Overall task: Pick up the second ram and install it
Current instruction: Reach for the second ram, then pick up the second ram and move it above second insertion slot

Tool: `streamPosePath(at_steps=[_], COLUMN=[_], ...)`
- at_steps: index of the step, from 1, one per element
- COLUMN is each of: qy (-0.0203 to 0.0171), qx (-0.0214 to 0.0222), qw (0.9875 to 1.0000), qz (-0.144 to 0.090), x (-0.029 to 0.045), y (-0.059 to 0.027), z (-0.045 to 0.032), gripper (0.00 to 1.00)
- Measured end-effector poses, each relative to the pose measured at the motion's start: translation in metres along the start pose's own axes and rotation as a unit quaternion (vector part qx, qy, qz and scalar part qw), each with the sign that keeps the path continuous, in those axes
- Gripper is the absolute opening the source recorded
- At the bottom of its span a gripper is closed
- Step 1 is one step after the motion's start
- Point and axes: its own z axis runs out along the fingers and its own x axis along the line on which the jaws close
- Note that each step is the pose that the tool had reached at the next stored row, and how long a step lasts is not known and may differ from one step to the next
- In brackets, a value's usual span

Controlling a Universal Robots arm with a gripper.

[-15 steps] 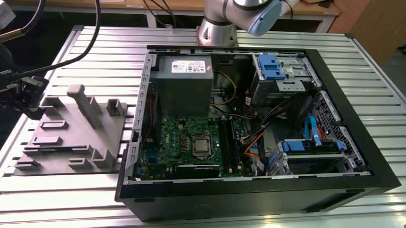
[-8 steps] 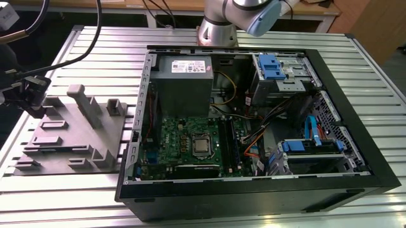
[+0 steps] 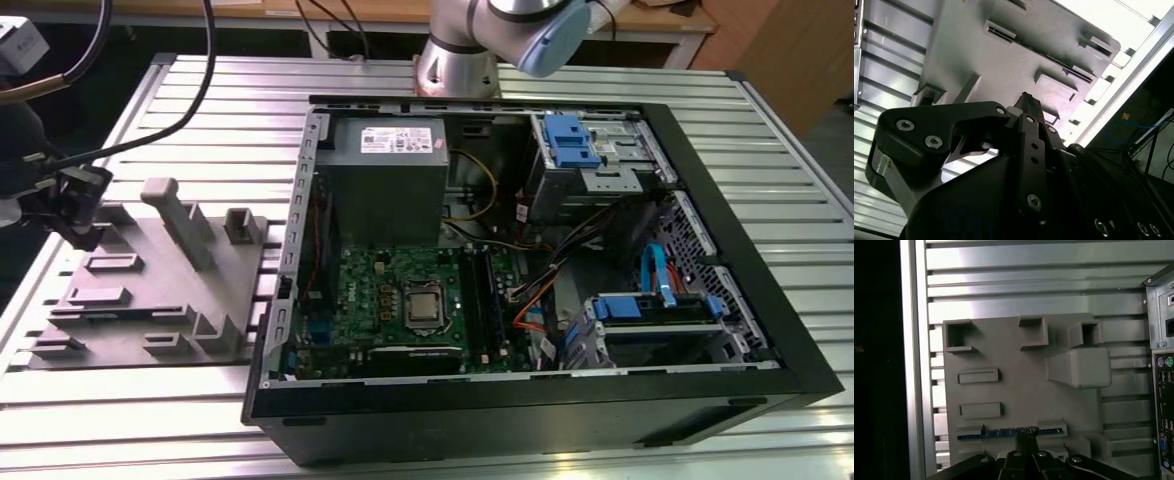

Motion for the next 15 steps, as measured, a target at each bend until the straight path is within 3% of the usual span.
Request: streamPosePath(at_steps=[4,15], qy=[-0.0001,0.0000], qx=[0.0004,0.0006], qw=[1.0000,1.0000], qz=[0.000,0.000], x=[0.0031,0.0033], y=[0.0004,0.0004], z=[0.0057,0.0068], gripper=[0.10,0.10])
